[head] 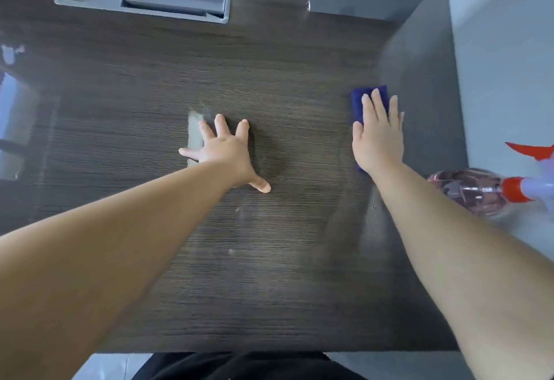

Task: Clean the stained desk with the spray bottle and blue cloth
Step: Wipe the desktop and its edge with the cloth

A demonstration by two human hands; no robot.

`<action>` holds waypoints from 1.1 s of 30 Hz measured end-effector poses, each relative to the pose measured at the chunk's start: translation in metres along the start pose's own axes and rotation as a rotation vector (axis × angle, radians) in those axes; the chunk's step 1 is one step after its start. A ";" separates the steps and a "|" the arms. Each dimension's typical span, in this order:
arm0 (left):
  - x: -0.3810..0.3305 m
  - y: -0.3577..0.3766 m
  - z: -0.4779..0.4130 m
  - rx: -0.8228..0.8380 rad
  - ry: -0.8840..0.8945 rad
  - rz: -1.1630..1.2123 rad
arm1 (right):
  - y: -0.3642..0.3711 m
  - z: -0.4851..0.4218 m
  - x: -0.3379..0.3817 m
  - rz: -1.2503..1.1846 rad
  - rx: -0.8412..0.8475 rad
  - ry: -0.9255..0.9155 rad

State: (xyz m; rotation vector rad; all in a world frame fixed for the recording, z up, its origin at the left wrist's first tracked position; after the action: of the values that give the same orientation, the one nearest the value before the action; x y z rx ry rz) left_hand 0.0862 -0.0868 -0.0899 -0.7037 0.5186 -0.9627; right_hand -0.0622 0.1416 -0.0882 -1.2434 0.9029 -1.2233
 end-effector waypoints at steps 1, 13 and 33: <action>0.000 -0.001 0.000 -0.009 0.011 0.000 | 0.001 0.004 0.010 -0.013 -0.022 0.090; 0.014 -0.011 0.005 -0.138 0.161 0.183 | 0.017 0.121 -0.018 -0.047 -0.033 0.110; 0.005 0.086 0.110 -0.266 0.545 -0.057 | 0.058 0.281 0.089 -0.028 0.058 -0.427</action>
State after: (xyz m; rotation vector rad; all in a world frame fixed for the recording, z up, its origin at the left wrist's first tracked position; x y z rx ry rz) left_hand 0.2114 -0.0245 -0.0805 -0.6925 1.1257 -1.1547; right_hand 0.2357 0.1025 -0.0916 -1.4038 0.5352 -0.9454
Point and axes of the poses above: each hand's wrist, its own z-axis away from the middle knuckle, its own y-axis out of the palm, x = y × z, the point moved 9 cm from there along -z, towards the middle knuckle, and after that the axes turned 4 degrees about y, right-handed, at the moved point
